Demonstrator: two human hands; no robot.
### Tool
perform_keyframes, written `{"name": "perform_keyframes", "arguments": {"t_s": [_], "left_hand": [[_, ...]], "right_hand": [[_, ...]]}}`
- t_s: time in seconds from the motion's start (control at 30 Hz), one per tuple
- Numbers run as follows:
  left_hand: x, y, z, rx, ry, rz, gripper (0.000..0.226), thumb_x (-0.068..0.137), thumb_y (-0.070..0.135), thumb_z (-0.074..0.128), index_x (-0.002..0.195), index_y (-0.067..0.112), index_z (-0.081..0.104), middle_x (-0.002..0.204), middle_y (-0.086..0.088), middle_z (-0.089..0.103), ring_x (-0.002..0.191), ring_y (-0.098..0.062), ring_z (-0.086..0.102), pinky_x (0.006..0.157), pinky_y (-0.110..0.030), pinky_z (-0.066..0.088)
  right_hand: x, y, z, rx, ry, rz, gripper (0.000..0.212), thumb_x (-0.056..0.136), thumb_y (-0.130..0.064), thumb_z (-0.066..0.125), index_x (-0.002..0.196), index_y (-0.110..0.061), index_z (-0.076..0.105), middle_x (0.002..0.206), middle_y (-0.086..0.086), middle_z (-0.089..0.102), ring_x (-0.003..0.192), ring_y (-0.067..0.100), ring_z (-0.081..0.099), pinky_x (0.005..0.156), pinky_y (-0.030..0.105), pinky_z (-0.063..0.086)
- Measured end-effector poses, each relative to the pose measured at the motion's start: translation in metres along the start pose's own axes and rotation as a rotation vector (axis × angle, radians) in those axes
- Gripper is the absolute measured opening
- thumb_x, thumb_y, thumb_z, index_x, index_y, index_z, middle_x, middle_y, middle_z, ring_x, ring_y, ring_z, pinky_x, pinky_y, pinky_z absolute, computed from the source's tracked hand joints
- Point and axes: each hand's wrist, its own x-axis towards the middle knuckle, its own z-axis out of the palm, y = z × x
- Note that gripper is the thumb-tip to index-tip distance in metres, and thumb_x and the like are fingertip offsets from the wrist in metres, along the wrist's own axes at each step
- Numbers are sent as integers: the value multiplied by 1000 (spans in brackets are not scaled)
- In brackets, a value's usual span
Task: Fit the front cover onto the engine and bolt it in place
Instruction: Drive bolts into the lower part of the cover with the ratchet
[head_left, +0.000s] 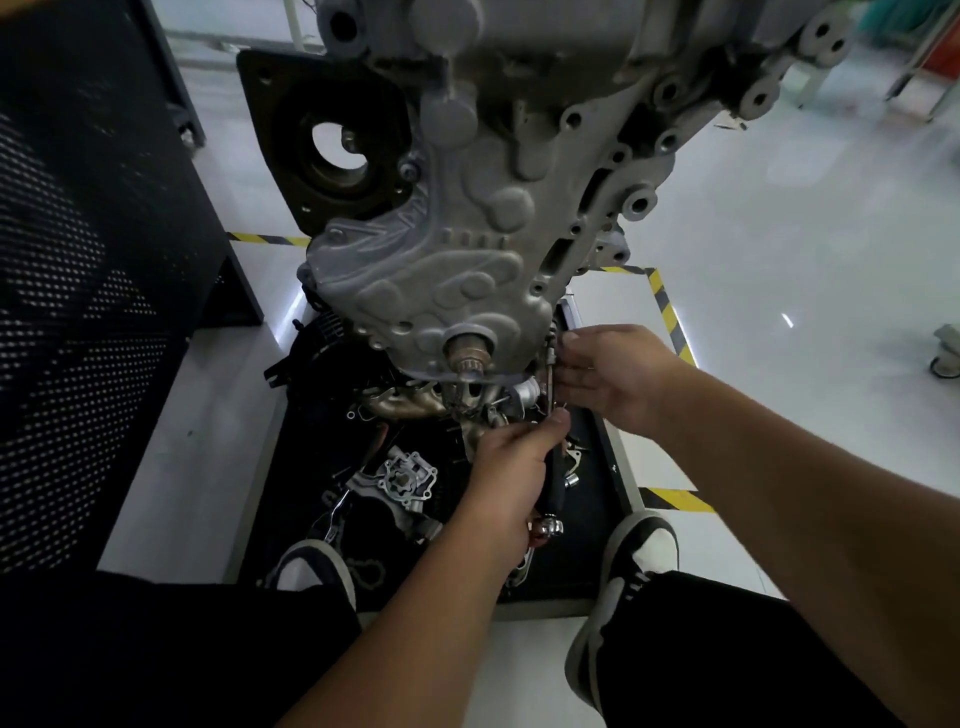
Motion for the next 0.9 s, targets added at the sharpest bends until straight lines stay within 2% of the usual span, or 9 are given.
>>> {"name": "perform_keyframes", "arguments": {"t_s": [0.1, 0.23, 0.3, 0.4, 0.5, 0.57, 0.7, 0.83, 0.9], "left_hand": [[0, -3, 3, -20, 31, -11, 25, 84, 40, 81, 75, 18, 72, 80, -6, 74, 71, -23, 70, 64, -30, 53], [2, -4, 10, -2, 67, -18, 26, 81, 43, 82, 75, 19, 72, 80, -4, 74, 74, -25, 70, 64, -30, 51], [4, -3, 12, 36, 69, -1, 29, 76, 46, 82, 72, 18, 73, 78, -4, 71, 78, -26, 67, 71, -35, 47], [4, -2, 14, 44, 69, 34, 40, 72, 46, 78, 81, 8, 73, 81, -10, 61, 77, -25, 59, 73, -40, 39], [5, -3, 14, 39, 77, 69, 43, 80, 37, 77, 89, -4, 66, 80, -9, 56, 75, -21, 55, 72, -38, 38], [6, -3, 11, 59, 94, 87, 39, 86, 33, 76, 87, -5, 65, 77, -8, 57, 72, -19, 55, 69, -34, 40], [7, -1, 9, 107, 113, 154, 45, 86, 33, 77, 89, -10, 62, 75, -6, 53, 69, -16, 49, 67, -32, 38], [7, 4, 15, 147, 212, 234, 48, 74, 27, 86, 64, -6, 52, 59, -6, 45, 56, -16, 40, 55, -29, 34], [8, 6, 18, 177, 256, 261, 45, 69, 22, 87, 62, -6, 52, 53, -4, 45, 49, -16, 39, 48, -25, 33]], "right_hand": [[11, -2, 5, 70, -22, 111, 24, 110, -16, 43, 98, -4, 60, 85, 13, 66, 73, 24, 65, 70, 35, 59], [23, -3, 18, 118, 17, 245, 32, 111, -29, 44, 87, -11, 57, 74, 8, 53, 59, 16, 50, 52, 31, 55], [29, -4, 23, 142, 80, 278, 32, 110, -29, 46, 84, -13, 55, 69, 4, 48, 52, 12, 43, 42, 23, 52], [32, -3, 28, 135, 133, 309, 38, 109, -29, 46, 74, -15, 53, 60, 1, 44, 42, 10, 38, 36, 14, 41], [33, -1, 31, 128, 149, 305, 40, 110, -28, 45, 71, -18, 51, 60, -2, 41, 38, 8, 34, 34, 10, 32], [34, 0, 31, 138, 145, 295, 40, 110, -27, 43, 72, -19, 50, 60, -2, 41, 38, 7, 33, 34, 10, 30], [38, 2, 27, 168, 107, 286, 37, 111, -24, 42, 75, -17, 52, 61, -1, 42, 42, 8, 36, 35, 11, 32], [35, 5, 23, 167, 63, 206, 22, 110, -14, 42, 96, -14, 58, 75, 8, 55, 51, 14, 55, 37, 22, 51], [35, 6, 22, 120, 72, 170, 17, 109, -12, 46, 102, -11, 61, 87, 13, 62, 59, 19, 63, 41, 28, 56]]}}
